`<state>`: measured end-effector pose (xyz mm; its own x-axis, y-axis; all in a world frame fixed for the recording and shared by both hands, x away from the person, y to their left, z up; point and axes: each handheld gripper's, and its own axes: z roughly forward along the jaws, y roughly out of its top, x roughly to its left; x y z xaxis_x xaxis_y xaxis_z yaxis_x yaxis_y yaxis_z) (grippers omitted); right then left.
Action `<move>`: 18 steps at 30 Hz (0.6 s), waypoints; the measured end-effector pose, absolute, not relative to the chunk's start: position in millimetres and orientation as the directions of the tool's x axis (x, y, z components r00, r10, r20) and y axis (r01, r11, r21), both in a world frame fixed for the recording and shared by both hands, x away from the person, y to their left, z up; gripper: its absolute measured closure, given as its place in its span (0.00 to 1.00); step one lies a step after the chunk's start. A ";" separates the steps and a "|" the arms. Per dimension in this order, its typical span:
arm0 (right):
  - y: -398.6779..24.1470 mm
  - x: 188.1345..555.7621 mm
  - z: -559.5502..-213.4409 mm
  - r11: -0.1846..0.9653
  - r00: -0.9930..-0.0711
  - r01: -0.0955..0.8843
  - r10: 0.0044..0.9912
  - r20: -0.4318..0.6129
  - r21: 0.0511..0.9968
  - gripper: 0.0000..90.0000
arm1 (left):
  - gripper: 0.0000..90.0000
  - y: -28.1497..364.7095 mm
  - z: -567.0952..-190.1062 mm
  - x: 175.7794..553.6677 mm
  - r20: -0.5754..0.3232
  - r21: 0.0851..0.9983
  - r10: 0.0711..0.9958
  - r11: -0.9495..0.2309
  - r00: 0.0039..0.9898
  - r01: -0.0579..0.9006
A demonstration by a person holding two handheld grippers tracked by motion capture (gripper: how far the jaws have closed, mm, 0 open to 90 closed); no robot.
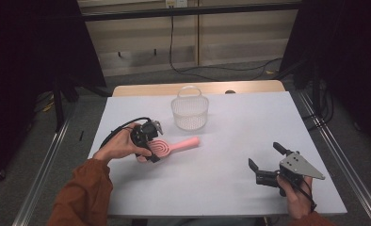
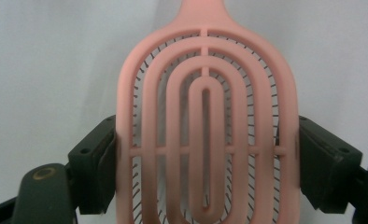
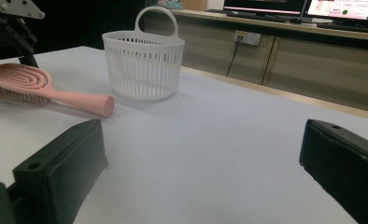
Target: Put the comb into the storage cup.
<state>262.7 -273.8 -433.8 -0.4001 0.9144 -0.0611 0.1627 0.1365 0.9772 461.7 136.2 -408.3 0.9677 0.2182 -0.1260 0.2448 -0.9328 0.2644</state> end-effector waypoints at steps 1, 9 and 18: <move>-273.8 262.7 -433.8 0.137 -0.400 0.163 0.914 -0.062 0.977 0.00 | 0.22 136.3 -408.3 461.8 -0.140 0.258 0.215 -0.934 0.967 0.245; -273.9 262.8 -433.8 0.137 -0.401 0.161 0.914 -0.062 0.977 0.00 | 0.22 138.7 -401.7 459.7 -0.141 0.301 0.231 -0.917 0.963 0.264; -273.9 262.8 -433.9 0.137 -0.400 0.161 0.914 -0.063 0.977 0.00 | 0.22 141.6 -395.8 458.4 -0.137 0.339 0.241 -0.900 0.961 0.274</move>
